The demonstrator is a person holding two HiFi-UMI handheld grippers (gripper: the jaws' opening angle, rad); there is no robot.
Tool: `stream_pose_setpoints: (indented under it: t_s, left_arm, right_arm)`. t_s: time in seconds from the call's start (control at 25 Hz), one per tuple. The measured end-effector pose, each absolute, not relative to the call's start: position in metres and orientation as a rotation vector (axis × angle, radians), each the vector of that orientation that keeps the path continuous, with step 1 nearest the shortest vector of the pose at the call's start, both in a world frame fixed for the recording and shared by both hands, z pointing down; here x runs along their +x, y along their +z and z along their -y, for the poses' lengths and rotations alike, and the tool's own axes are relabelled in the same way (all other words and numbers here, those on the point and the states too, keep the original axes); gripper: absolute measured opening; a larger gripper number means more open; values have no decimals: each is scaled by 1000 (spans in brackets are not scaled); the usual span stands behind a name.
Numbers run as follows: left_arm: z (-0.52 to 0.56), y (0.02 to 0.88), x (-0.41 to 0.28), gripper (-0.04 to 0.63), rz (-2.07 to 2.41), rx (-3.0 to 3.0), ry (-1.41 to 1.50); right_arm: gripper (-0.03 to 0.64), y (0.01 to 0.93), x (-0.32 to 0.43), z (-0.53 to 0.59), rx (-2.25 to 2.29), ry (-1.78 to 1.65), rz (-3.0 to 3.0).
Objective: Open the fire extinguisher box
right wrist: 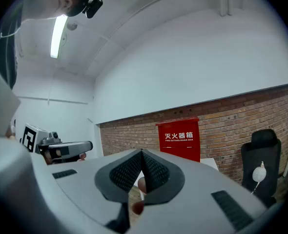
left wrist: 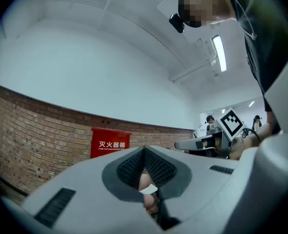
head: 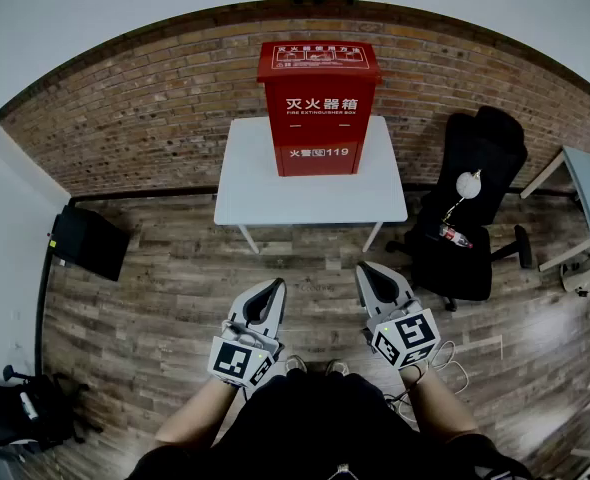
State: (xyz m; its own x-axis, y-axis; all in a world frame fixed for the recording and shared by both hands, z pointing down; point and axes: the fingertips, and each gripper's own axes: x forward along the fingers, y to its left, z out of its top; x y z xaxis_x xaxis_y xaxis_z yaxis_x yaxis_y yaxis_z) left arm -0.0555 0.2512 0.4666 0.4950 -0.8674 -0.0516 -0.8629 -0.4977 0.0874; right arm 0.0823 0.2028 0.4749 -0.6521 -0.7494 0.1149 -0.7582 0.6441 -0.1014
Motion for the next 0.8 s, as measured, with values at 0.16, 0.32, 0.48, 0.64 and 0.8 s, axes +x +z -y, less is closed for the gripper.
stream_pose_setpoints:
  t_s: [0.16,0.32,0.48,0.64,0.8]
  left_arm:
    - [-256,461,-55,48,1553,2679,-148]
    - [-259,461,-60,48,1547,2678,-140]
    - [-259,463,-69,48,1539,2674,-137]
    - [-258,465,-78,48,1515,2686,-140]
    - [-261,469,-88,48,1482,2698,-143]
  right_arm:
    - [18,478,84,-210,1294,221,2786]
    - [18,480,77,-214,1301,210,2770]
    - [18,486,71,-217,1323,222,2753]
    - [18,493,67,-217,1366,254,2730]
    - [18,497,59,-221,1401,288,2726]
